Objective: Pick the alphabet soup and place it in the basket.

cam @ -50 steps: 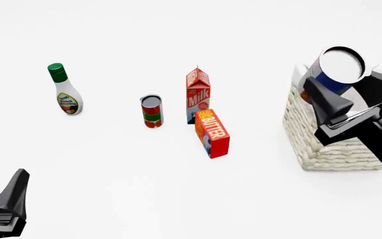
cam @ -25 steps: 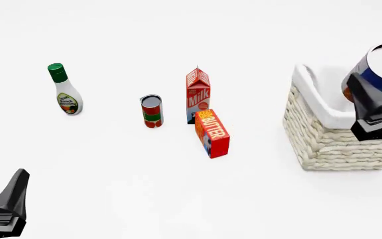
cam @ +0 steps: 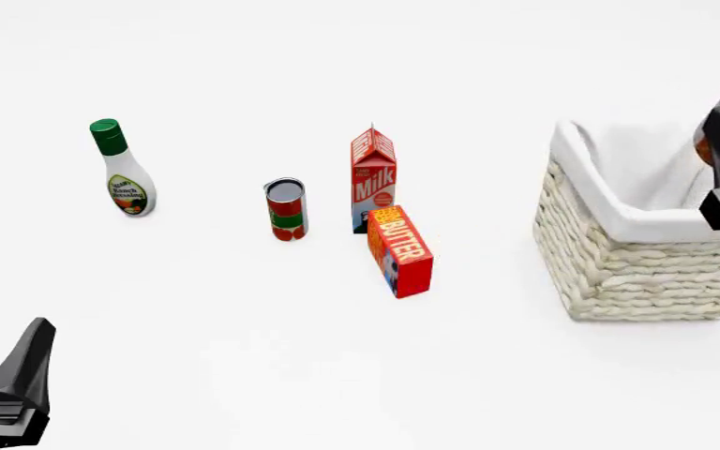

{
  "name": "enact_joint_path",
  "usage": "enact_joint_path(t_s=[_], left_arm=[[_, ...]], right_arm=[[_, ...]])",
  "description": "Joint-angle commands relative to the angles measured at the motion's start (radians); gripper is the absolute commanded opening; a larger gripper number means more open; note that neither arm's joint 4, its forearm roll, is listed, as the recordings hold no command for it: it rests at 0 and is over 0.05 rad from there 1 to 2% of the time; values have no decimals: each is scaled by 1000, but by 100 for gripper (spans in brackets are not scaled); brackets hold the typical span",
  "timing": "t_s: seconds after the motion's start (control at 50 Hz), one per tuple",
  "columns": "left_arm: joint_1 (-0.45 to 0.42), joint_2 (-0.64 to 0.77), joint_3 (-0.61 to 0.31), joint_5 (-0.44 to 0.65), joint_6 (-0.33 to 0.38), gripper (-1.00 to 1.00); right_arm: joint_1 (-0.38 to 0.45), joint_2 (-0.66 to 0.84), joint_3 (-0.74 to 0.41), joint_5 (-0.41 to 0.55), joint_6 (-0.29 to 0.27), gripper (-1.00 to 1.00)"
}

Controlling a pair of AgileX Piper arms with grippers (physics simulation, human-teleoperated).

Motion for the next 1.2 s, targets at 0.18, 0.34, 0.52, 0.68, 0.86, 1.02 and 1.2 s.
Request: enact_joint_path(t_s=[0.18,0.34,0.52,0.68,0.86,1.02,1.2], left_arm=[[0,0,0,0,0,100],[0,0,0,0,0,100],[0,0,0,0,0,100],[0,0,0,0,0,100],[0,0,0,0,0,100],[0,0,0,0,0,100],[0,0,0,0,0,100]], right_arm=[[-62,95,-97,23,6,-100],[-65,149,-98,27,23,-100],[-98,198,-151,102,74,-100],[-128,240,-188,144,107,-100],[-150,304,-222,156,102,-100],[-150,371,-253,170,71,-100],[-157,424,-294,201,28,-100]])
